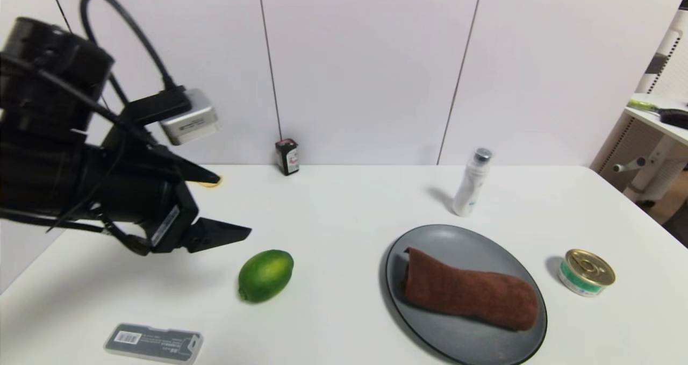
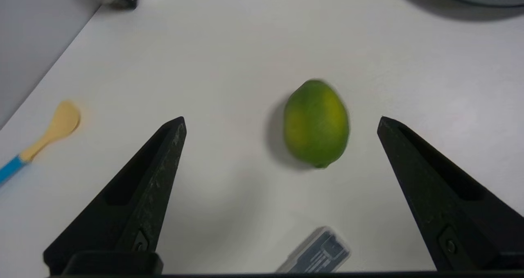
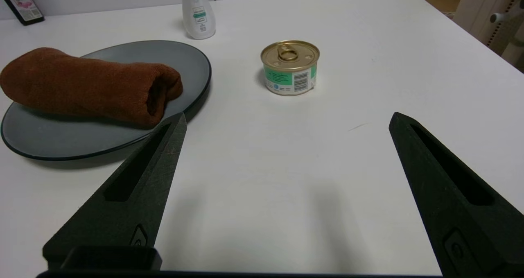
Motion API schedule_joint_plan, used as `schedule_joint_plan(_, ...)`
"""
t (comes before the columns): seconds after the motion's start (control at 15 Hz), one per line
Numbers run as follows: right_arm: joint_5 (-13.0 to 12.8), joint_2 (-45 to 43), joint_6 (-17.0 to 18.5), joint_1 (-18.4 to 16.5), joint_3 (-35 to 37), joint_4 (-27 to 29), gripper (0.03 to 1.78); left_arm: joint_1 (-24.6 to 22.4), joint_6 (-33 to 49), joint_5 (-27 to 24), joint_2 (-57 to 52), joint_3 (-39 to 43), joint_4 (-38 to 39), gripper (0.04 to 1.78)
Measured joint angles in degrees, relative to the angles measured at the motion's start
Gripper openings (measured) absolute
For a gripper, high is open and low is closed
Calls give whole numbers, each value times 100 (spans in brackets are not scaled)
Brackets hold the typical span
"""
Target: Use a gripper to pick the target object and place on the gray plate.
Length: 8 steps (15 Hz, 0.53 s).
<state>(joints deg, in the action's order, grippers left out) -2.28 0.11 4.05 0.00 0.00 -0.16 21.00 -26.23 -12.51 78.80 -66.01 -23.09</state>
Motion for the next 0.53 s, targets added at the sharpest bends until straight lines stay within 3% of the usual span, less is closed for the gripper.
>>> schedule_joint_plan(0.33,0,-1,-4,0,0,0,171,-1527,291,110,-1565,2708,2509,169)
schedule_joint_plan(0.53,2,0,-2,0,0,0,171,-1947,805,124,-2793,3956,3590,169)
